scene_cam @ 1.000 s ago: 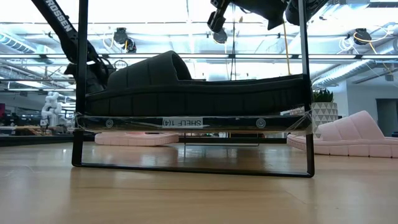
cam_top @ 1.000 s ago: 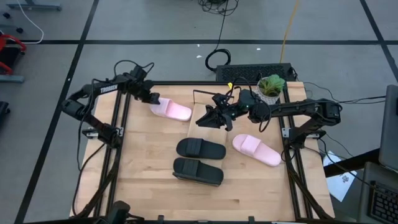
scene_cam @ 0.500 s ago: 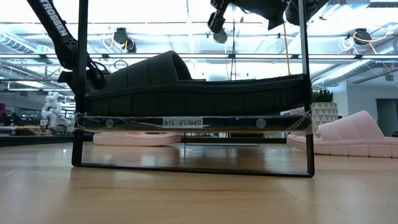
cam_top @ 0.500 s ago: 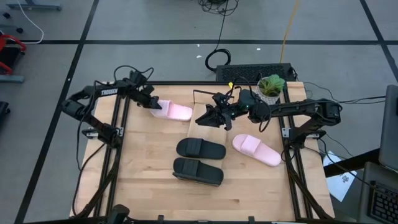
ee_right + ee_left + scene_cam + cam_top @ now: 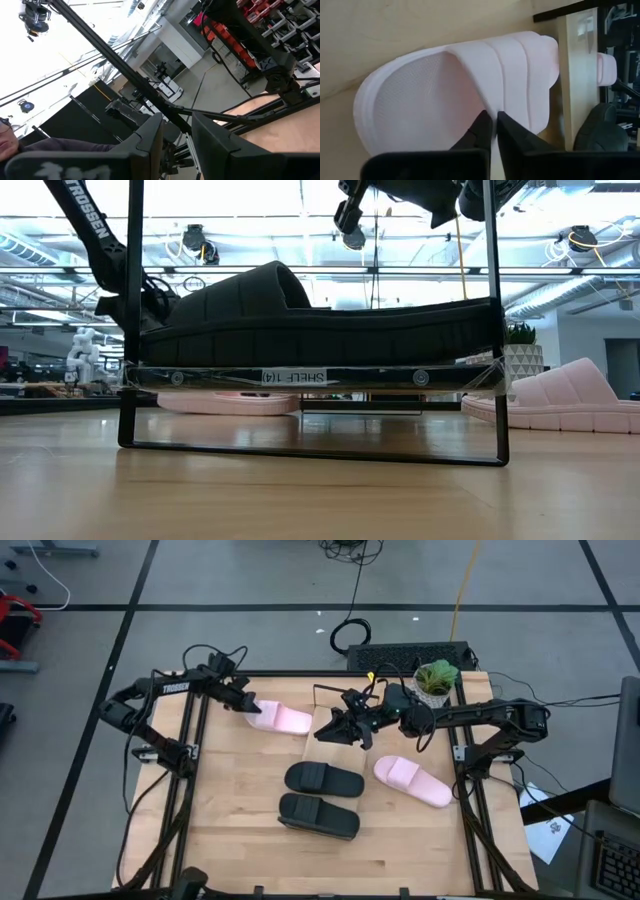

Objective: Pick and place slides into the shelf
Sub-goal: Put the left pink slide on the shelf

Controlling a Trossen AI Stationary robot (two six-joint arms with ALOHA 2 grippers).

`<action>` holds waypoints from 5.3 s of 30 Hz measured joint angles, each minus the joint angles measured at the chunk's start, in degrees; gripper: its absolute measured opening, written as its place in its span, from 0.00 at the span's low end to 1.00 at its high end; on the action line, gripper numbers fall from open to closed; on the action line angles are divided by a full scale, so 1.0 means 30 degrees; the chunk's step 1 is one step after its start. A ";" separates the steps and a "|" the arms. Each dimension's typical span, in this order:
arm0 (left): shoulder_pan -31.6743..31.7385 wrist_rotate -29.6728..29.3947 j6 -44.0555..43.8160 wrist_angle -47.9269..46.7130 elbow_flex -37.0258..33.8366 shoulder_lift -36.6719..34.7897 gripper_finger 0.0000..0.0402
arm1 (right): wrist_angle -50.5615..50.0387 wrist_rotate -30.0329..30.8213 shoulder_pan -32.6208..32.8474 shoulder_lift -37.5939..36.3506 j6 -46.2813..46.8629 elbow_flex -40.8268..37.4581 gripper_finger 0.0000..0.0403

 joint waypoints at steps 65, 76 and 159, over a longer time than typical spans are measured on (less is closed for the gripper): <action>-1.1680 -0.3176 -0.8029 0.5943 0.3053 -0.4339 0.00 | 0.7883 0.1855 -0.4460 0.0007 0.0054 0.0015 0.23; -1.2956 -0.2427 -0.9312 1.0851 0.3053 -0.1594 0.00 | 0.7876 0.1821 -0.4452 0.0007 0.0066 0.0007 0.23; -1.4222 -0.2000 -0.9200 0.9600 0.3053 0.0801 0.00 | 0.7863 0.1333 -0.4064 0.0007 0.0519 0.0000 0.23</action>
